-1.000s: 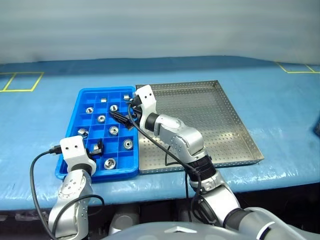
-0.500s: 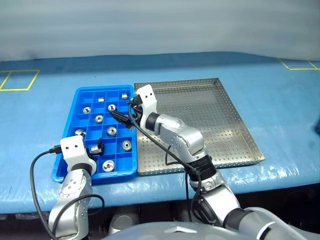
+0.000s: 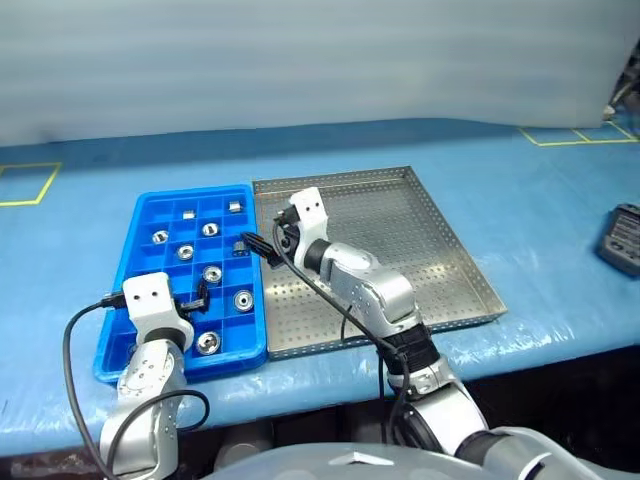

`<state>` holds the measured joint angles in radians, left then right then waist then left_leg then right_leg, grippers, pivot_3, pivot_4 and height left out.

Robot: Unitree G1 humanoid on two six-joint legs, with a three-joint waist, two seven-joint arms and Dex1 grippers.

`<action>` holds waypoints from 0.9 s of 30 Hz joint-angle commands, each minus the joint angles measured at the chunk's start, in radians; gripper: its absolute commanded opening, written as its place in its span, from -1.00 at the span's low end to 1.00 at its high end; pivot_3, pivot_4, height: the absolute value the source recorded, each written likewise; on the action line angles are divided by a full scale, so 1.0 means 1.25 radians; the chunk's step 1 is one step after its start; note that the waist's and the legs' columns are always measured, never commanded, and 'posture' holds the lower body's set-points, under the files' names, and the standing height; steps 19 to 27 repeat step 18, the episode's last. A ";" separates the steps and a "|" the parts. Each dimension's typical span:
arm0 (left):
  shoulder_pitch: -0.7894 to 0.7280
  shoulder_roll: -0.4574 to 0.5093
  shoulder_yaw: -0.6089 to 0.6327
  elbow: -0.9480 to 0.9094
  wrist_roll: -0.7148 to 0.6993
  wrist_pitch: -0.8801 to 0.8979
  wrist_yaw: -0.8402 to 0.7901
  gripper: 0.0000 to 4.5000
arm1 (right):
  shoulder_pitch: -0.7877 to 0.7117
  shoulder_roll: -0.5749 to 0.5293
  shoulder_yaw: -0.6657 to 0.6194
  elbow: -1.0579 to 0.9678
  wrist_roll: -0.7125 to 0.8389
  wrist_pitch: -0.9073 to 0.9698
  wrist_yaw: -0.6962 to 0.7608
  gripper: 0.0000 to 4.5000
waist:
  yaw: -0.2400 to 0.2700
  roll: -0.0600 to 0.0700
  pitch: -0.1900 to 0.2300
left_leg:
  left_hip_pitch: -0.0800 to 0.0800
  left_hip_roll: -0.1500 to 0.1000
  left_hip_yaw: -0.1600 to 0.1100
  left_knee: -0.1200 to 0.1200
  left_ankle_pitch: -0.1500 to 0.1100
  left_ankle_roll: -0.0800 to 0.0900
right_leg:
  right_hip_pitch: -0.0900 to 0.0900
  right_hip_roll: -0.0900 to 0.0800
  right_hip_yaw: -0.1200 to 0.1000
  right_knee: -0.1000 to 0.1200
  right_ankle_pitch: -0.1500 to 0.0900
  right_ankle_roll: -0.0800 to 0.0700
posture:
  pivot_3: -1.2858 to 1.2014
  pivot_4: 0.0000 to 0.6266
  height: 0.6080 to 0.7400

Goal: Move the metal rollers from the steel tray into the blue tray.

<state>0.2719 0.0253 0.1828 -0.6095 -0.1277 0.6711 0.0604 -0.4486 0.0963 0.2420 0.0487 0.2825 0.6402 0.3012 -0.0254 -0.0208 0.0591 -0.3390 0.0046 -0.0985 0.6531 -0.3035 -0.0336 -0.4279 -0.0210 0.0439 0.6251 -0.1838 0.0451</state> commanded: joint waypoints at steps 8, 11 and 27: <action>-0.137 0.120 -0.062 -0.023 0.032 -0.217 -0.116 0.98 | 0.044 -0.071 -0.033 -0.183 -0.048 -0.069 -0.022 0.94 | -0.030 0.001 -0.001 | 0.001 0.001 0.001 0.001 0.000 0.000 | 0.000 0.001 0.002 0.002 0.001 -0.001 | 0.11 -1.00 1.00; -0.136 0.124 -0.064 -0.018 0.033 -0.228 -0.118 0.98 | 0.047 -0.070 -0.032 -0.181 -0.054 -0.079 -0.029 0.94 | -0.030 0.000 -0.002 | 0.001 0.000 0.001 0.001 0.000 0.000 | 0.000 0.001 0.003 0.002 0.001 0.000 | 0.11 -1.00 1.00; -0.142 0.135 -0.077 0.002 0.035 -0.258 -0.125 0.98 | 0.071 -0.071 -0.043 -0.182 -0.079 -0.116 -0.063 0.94 | -0.030 -0.001 -0.003 | 0.001 0.000 0.004 0.001 0.000 0.000 | 0.000 0.001 0.005 0.002 0.002 0.000 | 0.08 -1.00 1.00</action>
